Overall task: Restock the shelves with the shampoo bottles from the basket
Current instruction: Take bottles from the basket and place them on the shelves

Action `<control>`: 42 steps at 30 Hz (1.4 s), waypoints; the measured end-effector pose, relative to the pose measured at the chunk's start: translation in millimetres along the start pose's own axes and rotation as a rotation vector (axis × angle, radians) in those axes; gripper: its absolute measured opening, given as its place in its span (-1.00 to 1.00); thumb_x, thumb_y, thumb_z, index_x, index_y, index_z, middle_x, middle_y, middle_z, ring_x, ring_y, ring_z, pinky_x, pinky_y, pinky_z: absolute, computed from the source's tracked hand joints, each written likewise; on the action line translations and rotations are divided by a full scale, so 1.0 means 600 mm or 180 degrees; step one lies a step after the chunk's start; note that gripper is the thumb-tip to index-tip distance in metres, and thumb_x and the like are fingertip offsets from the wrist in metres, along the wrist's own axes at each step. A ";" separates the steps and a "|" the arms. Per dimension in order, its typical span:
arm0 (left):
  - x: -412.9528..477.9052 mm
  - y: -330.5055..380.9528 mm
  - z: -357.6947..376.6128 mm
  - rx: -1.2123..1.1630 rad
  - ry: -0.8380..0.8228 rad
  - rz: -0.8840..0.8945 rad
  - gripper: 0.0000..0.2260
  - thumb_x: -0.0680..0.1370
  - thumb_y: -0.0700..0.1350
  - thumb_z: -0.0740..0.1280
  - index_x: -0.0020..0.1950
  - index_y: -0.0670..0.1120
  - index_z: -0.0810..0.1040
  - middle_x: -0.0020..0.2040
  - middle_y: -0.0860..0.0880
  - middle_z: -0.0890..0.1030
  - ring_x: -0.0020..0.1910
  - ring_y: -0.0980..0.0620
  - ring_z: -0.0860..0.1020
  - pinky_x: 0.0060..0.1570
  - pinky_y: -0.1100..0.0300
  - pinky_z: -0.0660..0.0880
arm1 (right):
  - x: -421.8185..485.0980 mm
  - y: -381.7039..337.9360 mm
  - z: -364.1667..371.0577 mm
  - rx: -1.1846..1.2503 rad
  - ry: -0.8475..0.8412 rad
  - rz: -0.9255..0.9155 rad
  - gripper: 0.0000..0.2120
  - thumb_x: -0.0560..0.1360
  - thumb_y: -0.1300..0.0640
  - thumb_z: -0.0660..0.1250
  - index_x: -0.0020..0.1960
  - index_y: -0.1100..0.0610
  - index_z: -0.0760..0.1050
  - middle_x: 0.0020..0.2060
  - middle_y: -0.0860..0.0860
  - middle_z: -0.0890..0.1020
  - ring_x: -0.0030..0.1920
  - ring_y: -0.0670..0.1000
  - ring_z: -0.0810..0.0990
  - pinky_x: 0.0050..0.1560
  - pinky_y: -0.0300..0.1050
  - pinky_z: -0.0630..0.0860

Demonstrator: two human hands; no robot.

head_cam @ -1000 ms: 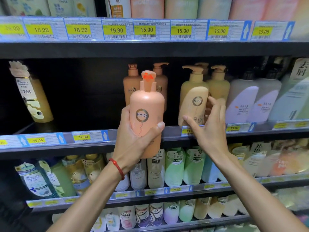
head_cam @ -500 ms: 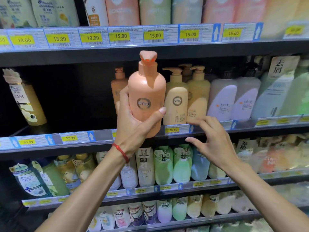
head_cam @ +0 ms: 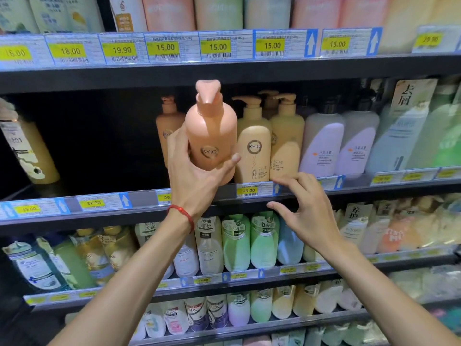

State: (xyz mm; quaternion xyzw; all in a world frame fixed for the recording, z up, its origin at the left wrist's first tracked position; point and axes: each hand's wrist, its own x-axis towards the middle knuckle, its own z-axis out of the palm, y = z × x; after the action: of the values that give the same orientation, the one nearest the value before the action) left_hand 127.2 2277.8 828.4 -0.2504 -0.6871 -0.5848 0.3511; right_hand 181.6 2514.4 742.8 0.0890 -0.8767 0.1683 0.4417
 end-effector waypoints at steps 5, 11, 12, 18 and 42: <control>0.008 -0.011 0.016 0.0174 0.0098 -0.0136 -0.25 0.28 0.16 0.64 0.37 -0.03 0.48 0.22 -0.02 0.46 0.21 0.08 0.52 0.21 0.10 0.55 | -0.001 0.008 0.005 0.0063 0.0057 -0.0014 -0.50 0.45 0.00 0.60 0.33 0.11 0.61 0.10 0.02 0.59 0.16 0.09 0.53 0.21 0.03 0.50; 0.003 -0.039 0.026 0.0553 -0.0018 -0.0487 -0.41 0.27 0.24 0.60 0.11 -0.05 0.50 0.06 -0.01 0.48 -0.01 0.07 0.51 0.02 0.11 0.56 | -0.009 0.014 0.012 0.0003 0.0082 -0.0131 -0.51 0.52 -0.07 0.50 0.38 0.10 0.57 0.17 0.02 0.57 0.22 0.09 0.52 0.30 0.01 0.46; 0.002 -0.043 0.026 0.0627 -0.0034 -0.0545 -0.42 0.27 0.24 0.60 0.08 -0.06 0.49 0.04 -0.02 0.49 -0.02 0.05 0.51 0.01 0.07 0.56 | -0.009 0.014 0.013 -0.0008 0.0084 -0.0140 -0.51 0.53 -0.07 0.49 0.38 0.11 0.56 0.19 0.02 0.58 0.23 0.10 0.52 0.32 0.00 0.45; 0.007 -0.043 0.028 0.0903 -0.0080 -0.0824 -0.39 0.27 0.29 0.59 -0.01 -0.07 0.40 0.00 -0.06 0.56 -0.04 -0.09 0.55 -0.02 -0.10 0.57 | -0.009 0.018 0.018 0.0048 0.0214 -0.0190 -0.52 0.51 -0.05 0.51 0.37 0.11 0.58 0.16 0.00 0.58 0.21 0.08 0.52 0.30 -0.04 0.44; -0.003 -0.049 0.019 0.1507 -0.0403 -0.0873 -0.42 0.39 0.19 0.57 0.22 -0.10 0.46 0.15 -0.06 0.48 0.13 -0.09 0.56 0.16 -0.09 0.58 | -0.012 0.027 0.038 0.0221 0.0437 -0.0251 -0.52 0.53 -0.03 0.50 0.39 0.14 0.57 0.19 0.03 0.58 0.24 0.12 0.51 0.33 0.03 0.45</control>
State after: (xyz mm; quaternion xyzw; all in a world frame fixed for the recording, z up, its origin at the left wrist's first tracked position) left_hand 104.0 2283.5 807.4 -0.1020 -0.8526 -0.4332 0.2737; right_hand 164.1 2521.2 720.6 0.1270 -0.8338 0.1867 0.5037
